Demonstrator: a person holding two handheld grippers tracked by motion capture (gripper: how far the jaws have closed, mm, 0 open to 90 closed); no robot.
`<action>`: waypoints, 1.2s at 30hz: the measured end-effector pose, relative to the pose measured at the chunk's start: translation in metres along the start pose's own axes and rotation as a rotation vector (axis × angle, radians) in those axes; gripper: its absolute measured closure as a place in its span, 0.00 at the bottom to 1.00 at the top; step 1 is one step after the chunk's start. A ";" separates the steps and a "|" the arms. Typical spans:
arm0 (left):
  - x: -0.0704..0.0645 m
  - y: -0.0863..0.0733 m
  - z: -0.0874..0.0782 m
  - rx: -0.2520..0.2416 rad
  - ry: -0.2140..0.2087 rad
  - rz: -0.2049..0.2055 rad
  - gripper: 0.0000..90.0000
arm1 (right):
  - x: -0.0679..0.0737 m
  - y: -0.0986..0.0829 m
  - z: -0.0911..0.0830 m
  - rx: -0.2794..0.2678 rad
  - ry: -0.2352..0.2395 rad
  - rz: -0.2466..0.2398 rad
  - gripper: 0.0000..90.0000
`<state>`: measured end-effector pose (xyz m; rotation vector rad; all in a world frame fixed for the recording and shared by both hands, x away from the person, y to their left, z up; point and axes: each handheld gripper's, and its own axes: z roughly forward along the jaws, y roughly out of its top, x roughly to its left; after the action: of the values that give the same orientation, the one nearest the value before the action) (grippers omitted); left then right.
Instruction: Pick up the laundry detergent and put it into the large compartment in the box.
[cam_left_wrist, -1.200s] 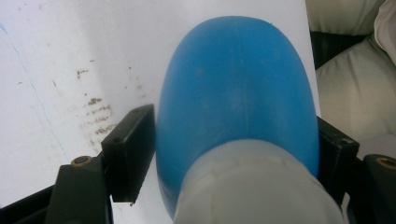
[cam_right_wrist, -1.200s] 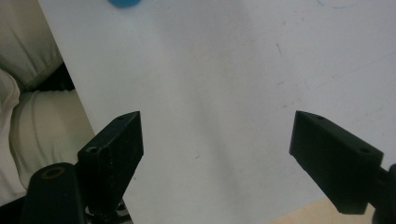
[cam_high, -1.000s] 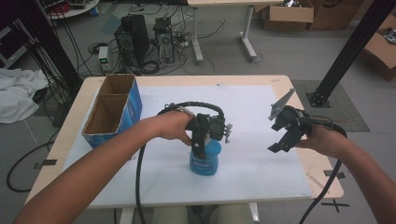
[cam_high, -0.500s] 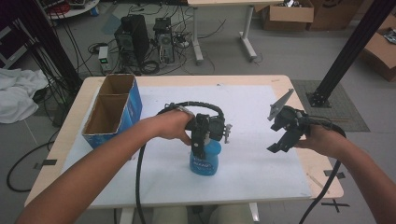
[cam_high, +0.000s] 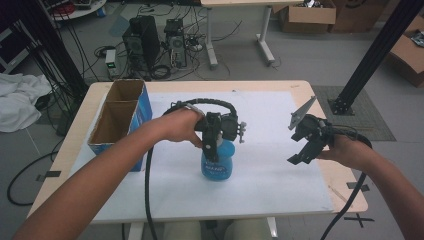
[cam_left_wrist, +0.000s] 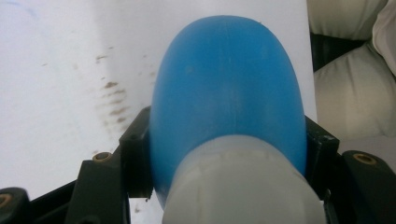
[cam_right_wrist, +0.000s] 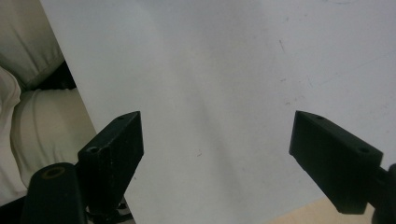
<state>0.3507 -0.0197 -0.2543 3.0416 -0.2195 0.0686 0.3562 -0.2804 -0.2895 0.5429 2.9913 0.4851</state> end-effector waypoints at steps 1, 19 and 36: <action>0.001 -0.001 -0.006 -0.014 0.003 -0.016 0.42 | 0.000 0.000 0.000 0.001 -0.001 0.000 0.20; 0.030 -0.027 -0.096 -0.054 0.077 -0.406 0.42 | 0.002 0.004 0.001 -0.001 0.003 -0.014 0.20; 0.060 -0.073 -0.147 -0.103 0.171 -0.903 0.42 | 0.000 0.008 0.005 0.004 0.010 -0.027 0.20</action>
<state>0.4146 0.0572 -0.1119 2.7061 1.0964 0.2327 0.3599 -0.2716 -0.2916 0.5008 3.0052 0.4817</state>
